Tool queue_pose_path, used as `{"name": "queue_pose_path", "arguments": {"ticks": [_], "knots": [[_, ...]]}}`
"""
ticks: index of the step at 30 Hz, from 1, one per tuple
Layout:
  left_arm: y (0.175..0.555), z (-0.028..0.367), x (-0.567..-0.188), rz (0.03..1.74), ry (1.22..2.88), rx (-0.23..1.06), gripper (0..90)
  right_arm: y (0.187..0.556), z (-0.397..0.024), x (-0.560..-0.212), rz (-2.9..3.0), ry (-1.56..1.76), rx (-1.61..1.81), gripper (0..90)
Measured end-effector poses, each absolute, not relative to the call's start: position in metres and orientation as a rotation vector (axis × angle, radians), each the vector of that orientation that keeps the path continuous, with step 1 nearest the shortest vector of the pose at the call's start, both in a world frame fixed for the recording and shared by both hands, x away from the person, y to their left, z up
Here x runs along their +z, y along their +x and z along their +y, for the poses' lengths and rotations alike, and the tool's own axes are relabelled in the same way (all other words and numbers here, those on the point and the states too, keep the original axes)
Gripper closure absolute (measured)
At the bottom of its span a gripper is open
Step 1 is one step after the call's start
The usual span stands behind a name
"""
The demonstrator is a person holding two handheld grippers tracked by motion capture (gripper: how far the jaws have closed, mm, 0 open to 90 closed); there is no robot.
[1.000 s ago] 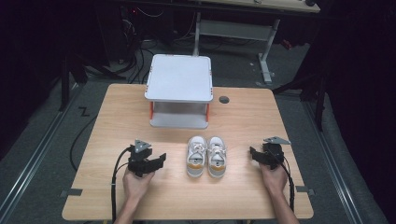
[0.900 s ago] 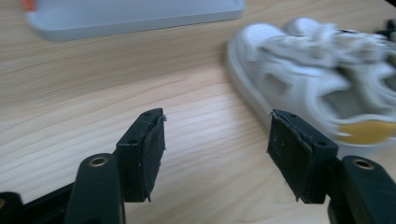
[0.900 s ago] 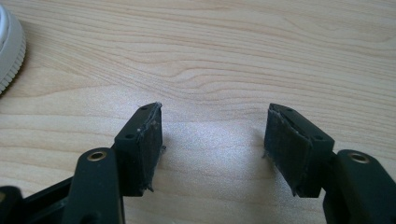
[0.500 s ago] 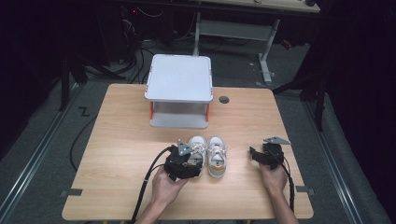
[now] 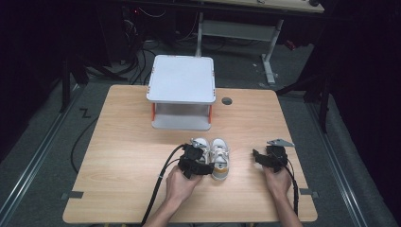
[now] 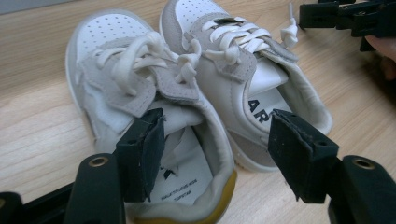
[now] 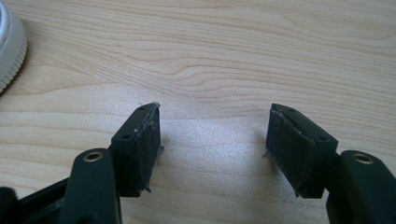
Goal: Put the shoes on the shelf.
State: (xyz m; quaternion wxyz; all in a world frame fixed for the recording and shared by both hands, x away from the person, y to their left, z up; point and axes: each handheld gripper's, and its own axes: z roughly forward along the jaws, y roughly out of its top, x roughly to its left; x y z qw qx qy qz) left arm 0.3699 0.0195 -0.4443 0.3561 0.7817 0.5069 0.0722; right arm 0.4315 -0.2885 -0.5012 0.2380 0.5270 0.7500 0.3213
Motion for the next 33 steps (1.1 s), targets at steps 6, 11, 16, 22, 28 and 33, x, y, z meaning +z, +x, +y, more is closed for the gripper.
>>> {"name": "queue_pose_path", "arguments": {"ticks": [6, 11, 16, 22, 28, 33], "knots": [[0.376, 0.014, -0.443, 1.343, 1.990, 0.167, 38.6, 0.431, -0.288, -0.501, 2.055, 1.444, 0.880, 35.8], [0.376, 0.005, -0.446, 1.336, 2.025, 0.230, 41.7, 0.431, -0.289, -0.501, 2.054, 1.443, 0.880, 35.7], [0.379, 0.000, -0.450, 1.310, 2.055, 0.263, 50.3, 0.431, -0.288, -0.501, 2.054, 1.444, 0.880, 35.7], [0.379, -0.008, -0.449, 1.288, 2.095, 0.270, 62.2, 0.431, -0.288, -0.501, 2.054, 1.443, 0.879, 35.7], [0.379, -0.007, -0.448, 1.278, 2.112, 0.291, 67.0, 0.431, -0.289, -0.501, 2.055, 1.444, 0.880, 35.7], [0.379, -0.007, -0.447, 1.277, 2.116, 0.279, 72.2, 0.431, -0.289, -0.501, 2.055, 1.443, 0.880, 35.6]]}}
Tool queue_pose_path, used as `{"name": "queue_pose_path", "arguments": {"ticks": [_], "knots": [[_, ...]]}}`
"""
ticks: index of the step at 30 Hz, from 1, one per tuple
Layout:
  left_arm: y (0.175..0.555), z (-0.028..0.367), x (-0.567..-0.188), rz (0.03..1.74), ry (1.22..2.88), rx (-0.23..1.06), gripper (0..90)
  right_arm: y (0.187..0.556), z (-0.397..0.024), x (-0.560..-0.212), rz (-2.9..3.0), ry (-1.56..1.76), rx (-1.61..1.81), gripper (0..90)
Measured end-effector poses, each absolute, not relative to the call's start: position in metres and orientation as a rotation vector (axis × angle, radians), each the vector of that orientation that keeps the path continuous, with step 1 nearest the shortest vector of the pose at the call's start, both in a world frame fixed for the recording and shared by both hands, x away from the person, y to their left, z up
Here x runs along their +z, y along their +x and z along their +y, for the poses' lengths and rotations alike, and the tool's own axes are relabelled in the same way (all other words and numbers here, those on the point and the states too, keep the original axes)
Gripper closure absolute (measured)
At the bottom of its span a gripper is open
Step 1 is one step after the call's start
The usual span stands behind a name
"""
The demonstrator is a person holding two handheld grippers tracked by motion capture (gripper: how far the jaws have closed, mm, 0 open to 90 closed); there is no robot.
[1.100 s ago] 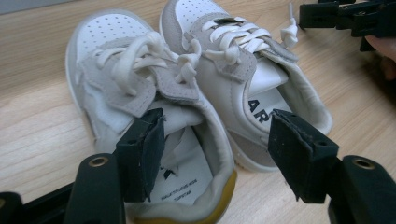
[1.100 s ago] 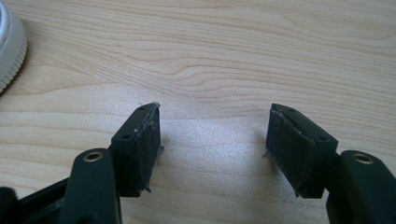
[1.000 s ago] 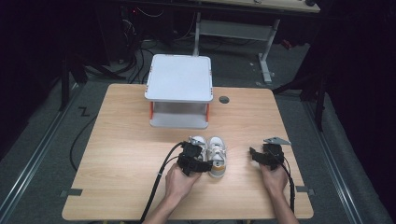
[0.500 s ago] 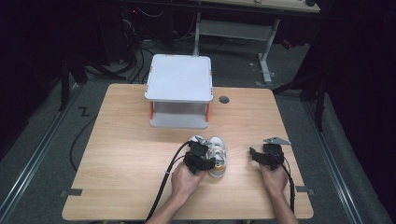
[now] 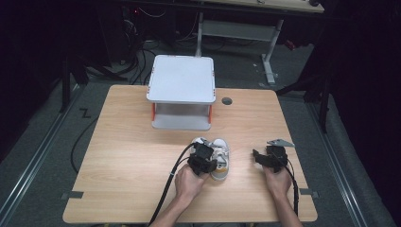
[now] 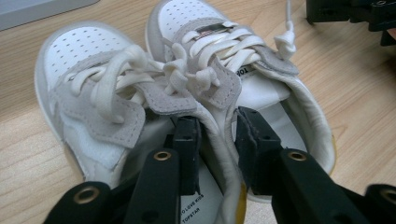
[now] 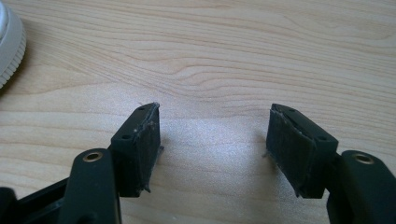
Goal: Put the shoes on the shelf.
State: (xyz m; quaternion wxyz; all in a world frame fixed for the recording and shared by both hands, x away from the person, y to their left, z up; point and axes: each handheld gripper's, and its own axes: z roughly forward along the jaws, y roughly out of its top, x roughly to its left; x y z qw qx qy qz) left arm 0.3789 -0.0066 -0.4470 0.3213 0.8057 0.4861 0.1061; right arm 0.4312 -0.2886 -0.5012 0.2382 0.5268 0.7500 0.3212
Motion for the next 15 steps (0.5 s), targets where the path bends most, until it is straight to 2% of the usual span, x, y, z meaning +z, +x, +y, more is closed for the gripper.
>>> {"name": "queue_pose_path", "arguments": {"ticks": [4, 15], "knots": [[0.3793, -0.0030, -0.4474, 1.273, 2.108, 0.256, 76.6, 0.4312, -0.2886, -0.5012, 2.055, 1.443, 0.880, 35.6], [0.3785, 0.0002, -0.4486, 1.246, 2.101, 0.256, 79.7, 0.4312, -0.2886, -0.5012, 2.056, 1.443, 0.881, 35.5]]}}
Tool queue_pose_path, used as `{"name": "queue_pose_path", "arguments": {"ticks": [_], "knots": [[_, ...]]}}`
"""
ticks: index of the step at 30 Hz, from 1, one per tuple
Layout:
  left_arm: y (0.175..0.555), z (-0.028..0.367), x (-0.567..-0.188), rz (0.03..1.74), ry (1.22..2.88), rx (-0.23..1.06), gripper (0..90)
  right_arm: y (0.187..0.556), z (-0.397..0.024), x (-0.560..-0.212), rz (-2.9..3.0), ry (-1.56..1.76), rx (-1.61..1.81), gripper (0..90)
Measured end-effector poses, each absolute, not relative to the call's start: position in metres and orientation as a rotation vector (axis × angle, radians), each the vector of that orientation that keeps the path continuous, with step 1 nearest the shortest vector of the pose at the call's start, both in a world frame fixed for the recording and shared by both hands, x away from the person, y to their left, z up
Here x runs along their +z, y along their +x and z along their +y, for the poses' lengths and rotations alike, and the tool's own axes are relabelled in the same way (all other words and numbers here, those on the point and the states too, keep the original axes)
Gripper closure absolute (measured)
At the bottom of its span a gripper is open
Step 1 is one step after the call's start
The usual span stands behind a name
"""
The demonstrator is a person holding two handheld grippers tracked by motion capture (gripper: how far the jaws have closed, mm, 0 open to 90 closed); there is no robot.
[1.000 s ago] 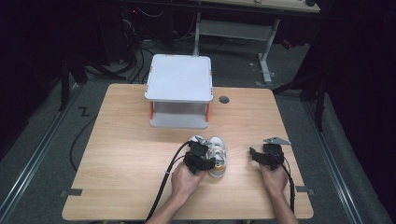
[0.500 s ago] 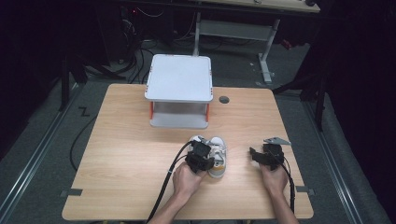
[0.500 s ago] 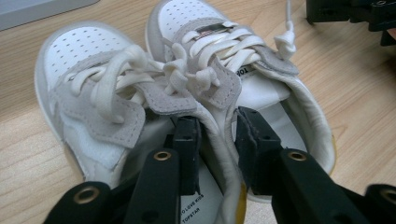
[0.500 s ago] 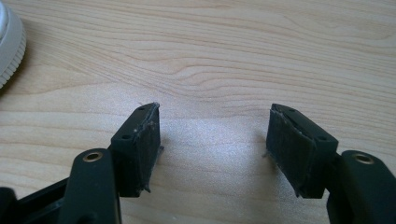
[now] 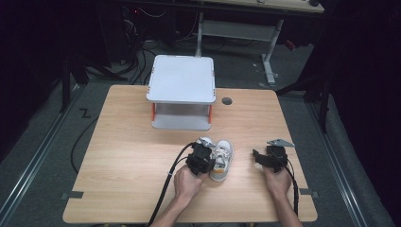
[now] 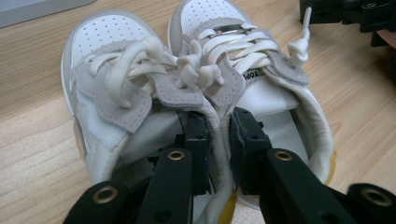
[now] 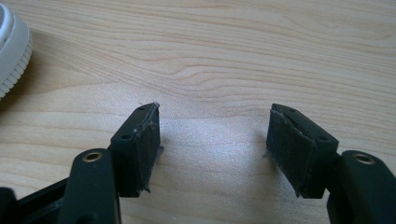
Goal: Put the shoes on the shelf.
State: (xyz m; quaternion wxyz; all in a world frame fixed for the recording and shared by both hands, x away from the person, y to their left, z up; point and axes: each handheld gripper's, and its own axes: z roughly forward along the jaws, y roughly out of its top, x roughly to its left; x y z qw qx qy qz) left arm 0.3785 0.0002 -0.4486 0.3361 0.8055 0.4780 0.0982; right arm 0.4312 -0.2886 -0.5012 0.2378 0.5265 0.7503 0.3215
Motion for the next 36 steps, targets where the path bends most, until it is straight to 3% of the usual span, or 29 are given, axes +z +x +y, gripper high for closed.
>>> {"name": "queue_pose_path", "arguments": {"ticks": [23, 36], "knots": [[0.371, 0.040, -0.430, 1.187, 2.039, 0.309, 81.9, 0.432, -0.288, -0.501, 2.057, 1.442, 0.880, 35.3], [0.412, 0.070, -0.415, 1.253, 1.979, 0.443, 81.8, 0.432, -0.288, -0.501, 2.057, 1.442, 0.880, 35.3]]}}
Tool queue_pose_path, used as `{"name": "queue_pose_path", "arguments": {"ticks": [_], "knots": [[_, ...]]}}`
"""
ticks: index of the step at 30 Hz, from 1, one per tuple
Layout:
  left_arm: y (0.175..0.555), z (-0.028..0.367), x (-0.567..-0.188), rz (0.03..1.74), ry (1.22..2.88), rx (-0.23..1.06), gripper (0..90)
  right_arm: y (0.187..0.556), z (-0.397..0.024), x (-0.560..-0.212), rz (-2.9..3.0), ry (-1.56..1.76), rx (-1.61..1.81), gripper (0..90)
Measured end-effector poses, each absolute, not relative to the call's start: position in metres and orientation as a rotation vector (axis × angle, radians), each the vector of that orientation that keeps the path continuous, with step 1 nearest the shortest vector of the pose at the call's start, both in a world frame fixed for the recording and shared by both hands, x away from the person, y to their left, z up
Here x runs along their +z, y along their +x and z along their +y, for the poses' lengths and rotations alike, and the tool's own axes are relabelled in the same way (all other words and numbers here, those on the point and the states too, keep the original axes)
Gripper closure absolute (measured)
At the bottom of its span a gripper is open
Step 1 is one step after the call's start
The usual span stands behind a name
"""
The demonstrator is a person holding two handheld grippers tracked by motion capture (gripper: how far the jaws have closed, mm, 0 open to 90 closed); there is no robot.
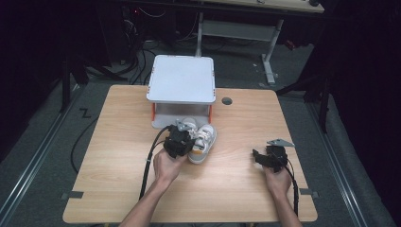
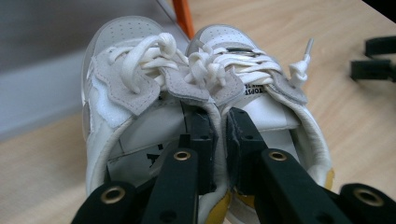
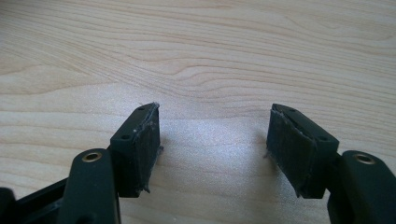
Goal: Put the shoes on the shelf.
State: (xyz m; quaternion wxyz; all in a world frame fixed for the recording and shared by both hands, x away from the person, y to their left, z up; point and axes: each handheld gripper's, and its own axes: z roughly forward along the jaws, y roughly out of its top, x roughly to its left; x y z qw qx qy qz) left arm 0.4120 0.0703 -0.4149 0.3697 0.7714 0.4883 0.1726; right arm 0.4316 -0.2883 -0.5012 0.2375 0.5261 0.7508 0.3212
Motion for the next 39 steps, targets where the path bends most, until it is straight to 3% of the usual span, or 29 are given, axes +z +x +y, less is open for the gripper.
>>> {"name": "queue_pose_path", "arguments": {"ticks": [12, 28, 39], "knots": [[0.464, 0.087, -0.424, 1.402, 1.856, 0.559, 81.8, 0.432, -0.288, -0.501, 2.057, 1.442, 0.880, 35.3], [0.497, 0.085, -0.445, 1.467, 1.777, 0.643, 81.3, 0.432, -0.288, -0.501, 2.060, 1.436, 0.882, 36.1], [0.506, 0.088, -0.453, 1.488, 1.748, 0.657, 80.9, 0.429, -0.272, -0.495, 2.100, 1.352, 0.861, 58.7]]}}
